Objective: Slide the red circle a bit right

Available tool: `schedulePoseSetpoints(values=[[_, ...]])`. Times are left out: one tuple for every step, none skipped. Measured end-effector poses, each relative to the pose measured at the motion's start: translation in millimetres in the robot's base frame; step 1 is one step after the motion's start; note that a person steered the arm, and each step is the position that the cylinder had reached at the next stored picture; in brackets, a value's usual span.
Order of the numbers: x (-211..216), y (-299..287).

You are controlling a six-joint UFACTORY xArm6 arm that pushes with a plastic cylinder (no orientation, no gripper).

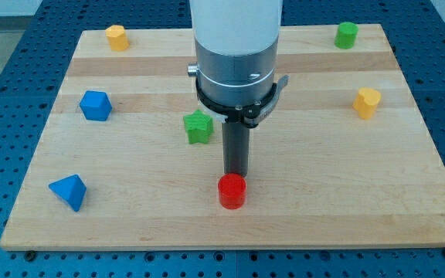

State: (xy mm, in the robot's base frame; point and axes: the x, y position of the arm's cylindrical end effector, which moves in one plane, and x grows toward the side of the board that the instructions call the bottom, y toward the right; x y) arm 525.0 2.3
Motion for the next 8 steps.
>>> schedulePoseSetpoints(values=[[-5,0],[-12,0],[-17,0],[-17,0],[-17,-2],[-17,-22],[-20,-53],[-18,-74]])
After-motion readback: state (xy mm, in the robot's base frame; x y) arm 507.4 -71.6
